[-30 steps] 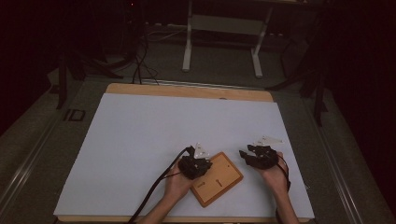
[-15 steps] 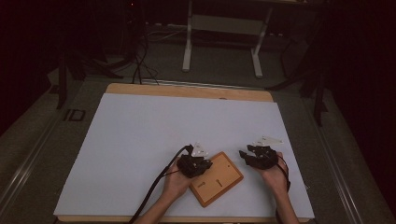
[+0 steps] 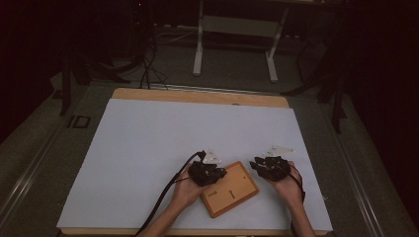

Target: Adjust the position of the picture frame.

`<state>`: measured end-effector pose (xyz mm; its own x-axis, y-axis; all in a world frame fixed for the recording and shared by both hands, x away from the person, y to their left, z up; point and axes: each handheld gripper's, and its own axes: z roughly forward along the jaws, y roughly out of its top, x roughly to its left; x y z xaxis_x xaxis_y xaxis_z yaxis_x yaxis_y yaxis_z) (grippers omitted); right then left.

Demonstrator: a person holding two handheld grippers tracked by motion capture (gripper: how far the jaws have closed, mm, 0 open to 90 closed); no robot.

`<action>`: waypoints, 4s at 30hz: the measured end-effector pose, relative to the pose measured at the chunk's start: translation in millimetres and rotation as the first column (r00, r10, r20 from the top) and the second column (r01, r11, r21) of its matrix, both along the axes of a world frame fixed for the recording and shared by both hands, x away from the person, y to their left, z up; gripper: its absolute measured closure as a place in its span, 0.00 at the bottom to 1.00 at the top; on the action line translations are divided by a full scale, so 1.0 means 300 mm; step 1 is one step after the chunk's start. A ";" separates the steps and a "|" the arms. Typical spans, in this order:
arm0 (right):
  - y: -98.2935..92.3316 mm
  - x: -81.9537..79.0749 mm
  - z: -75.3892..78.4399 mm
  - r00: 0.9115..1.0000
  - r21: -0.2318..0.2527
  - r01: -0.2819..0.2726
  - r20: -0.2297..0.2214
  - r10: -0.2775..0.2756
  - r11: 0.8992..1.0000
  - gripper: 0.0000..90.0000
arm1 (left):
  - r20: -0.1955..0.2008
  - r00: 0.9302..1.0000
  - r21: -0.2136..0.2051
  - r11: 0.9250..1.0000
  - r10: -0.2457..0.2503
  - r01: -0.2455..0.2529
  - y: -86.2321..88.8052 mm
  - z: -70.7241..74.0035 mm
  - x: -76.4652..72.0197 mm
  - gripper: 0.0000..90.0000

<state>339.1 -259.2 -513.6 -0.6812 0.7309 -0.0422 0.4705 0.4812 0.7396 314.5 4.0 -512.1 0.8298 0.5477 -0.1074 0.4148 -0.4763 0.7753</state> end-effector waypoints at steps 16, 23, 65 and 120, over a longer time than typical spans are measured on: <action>0.018 -0.010 0.004 0.994 0.080 -0.090 -0.048 0.094 0.993 0.99 | 0.015 0.999 0.002 0.999 0.034 -0.034 0.044 0.046 0.052 0.94; 0.031 -0.012 0.001 0.991 0.095 -0.107 -0.066 0.114 0.990 0.99 | -0.002 0.999 -0.008 0.999 0.048 -0.048 0.062 0.040 0.082 0.94; 0.148 -0.030 -0.038 0.977 0.065 -0.180 -0.105 0.186 0.982 0.97 | -0.054 0.995 -0.011 0.996 0.086 -0.087 0.130 -0.033 0.189 0.91; 0.173 0.018 0.036 0.987 0.121 -0.162 0.007 0.162 0.979 0.81 | 0.058 0.967 0.008 0.968 0.248 -0.249 0.415 -0.030 -0.033 0.63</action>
<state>344.5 -207.4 -502.7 -0.7908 0.6107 0.0415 0.3959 0.4586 0.7956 304.5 128.5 -521.1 0.6718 0.7387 -0.0548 0.4781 -0.3759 0.7938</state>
